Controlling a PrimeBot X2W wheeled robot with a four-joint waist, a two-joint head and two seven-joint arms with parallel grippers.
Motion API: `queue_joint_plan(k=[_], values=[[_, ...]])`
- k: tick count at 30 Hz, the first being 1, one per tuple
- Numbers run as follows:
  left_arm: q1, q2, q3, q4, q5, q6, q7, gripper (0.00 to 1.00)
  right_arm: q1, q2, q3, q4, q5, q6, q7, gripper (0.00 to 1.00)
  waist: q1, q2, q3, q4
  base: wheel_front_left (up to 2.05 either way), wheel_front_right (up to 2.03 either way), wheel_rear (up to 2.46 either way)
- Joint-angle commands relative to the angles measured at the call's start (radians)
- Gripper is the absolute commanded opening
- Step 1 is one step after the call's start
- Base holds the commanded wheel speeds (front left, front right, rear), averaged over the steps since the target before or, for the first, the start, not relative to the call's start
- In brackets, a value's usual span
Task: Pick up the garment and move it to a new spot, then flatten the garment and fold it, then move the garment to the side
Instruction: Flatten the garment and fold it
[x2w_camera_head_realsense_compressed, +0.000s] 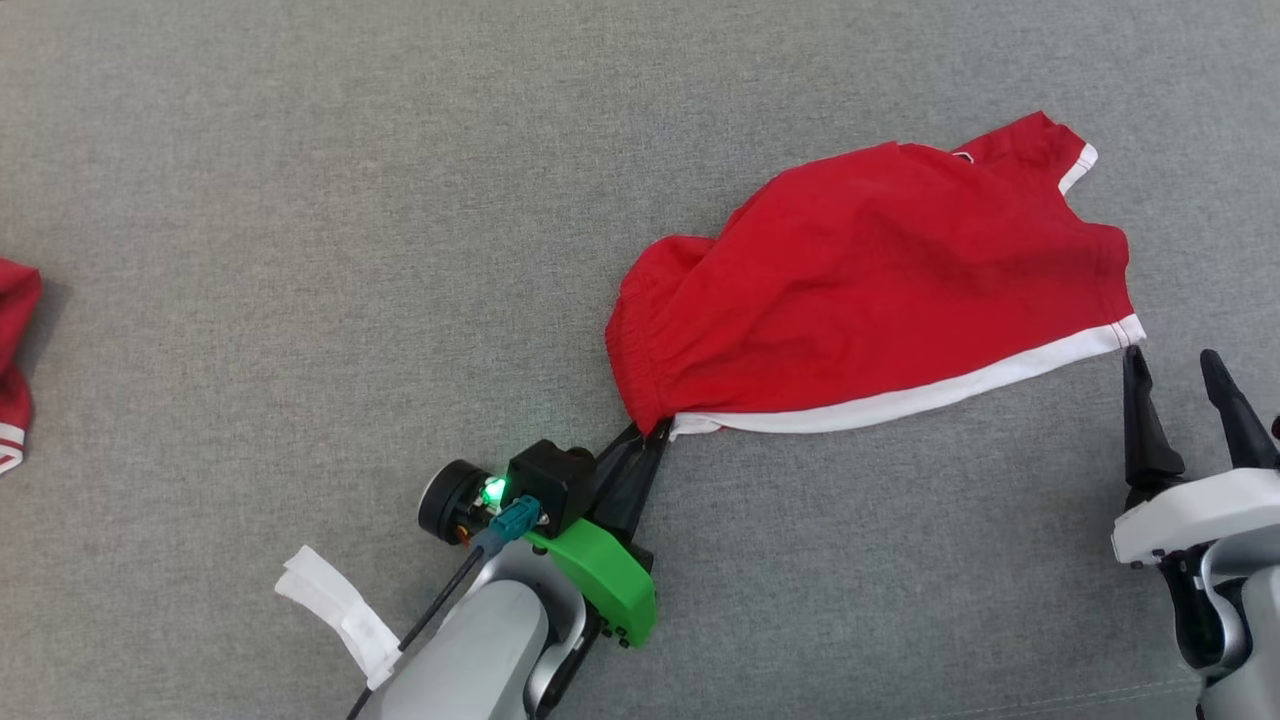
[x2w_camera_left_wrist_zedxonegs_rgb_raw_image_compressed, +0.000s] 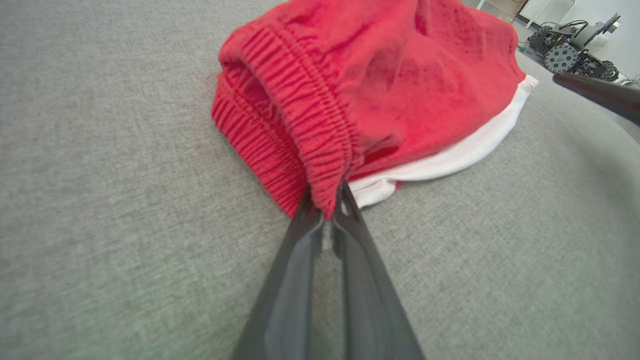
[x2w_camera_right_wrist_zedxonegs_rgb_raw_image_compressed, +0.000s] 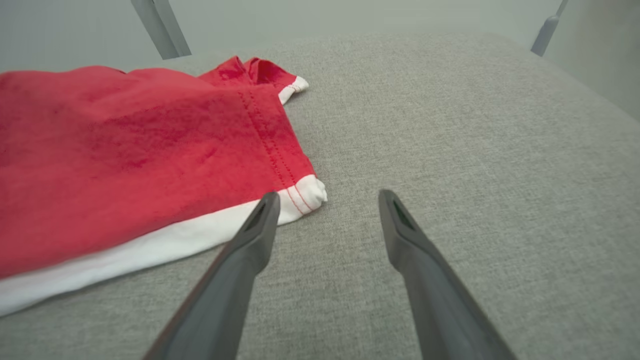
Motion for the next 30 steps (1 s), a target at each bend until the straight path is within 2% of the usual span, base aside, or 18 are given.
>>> queue_joint_plan(k=[1,5,7,8,11,14,22,30], values=[[-0.012,0.011,0.006,0.003,0.008,0.008,-0.003,0.00,-0.030,-0.007,0.013,0.031,0.013,-0.001,-0.012,1.00,0.0000,0.0000,0.008,0.002,0.00,0.00,0.00],[-0.009,0.016,0.013,-0.011,0.013,0.014,-0.004,0.00,-0.104,-0.018,0.058,0.131,0.051,-0.001,-0.025,1.00,0.0000,0.0000,0.018,0.001,0.00,0.00,0.00],[-0.006,0.019,0.017,-0.023,0.017,0.016,-0.005,0.00,-0.132,-0.024,0.088,0.169,0.068,-0.001,-0.029,0.29,0.0000,0.0000,0.020,0.005,0.00,0.00,0.00],[-0.003,0.020,0.019,-0.030,0.019,0.017,-0.006,0.00,-0.141,-0.030,0.101,0.186,0.076,-0.001,-0.035,0.00,0.0000,0.0000,0.019,0.008,0.00,0.00,0.00],[0.006,0.022,0.027,-0.063,0.023,0.016,-0.007,0.00,-0.151,-0.049,0.118,0.195,0.090,-0.001,-0.052,0.00,0.0000,0.0000,0.011,0.020,0.00,0.00,0.00],[0.025,0.027,0.044,-0.117,0.030,0.024,-0.007,0.00,-0.139,-0.062,0.101,0.140,0.079,-0.001,-0.066,0.00,0.0000,0.0000,-0.005,0.025,0.00,0.00,0.00],[0.065,0.099,0.135,-0.380,0.070,0.085,-0.008,0.00,-0.066,-0.045,0.020,-0.248,-0.024,-0.002,-0.069,0.00,0.0000,0.0000,-0.073,0.018,0.00,0.00,0.00],[-0.005,0.214,0.226,-0.678,0.108,0.139,0.054,0.00,-0.090,-0.064,-0.041,-0.567,-0.099,-0.002,-0.007,0.00,0.0000,0.0000,-0.143,0.023,0.00,0.00,0.00]])
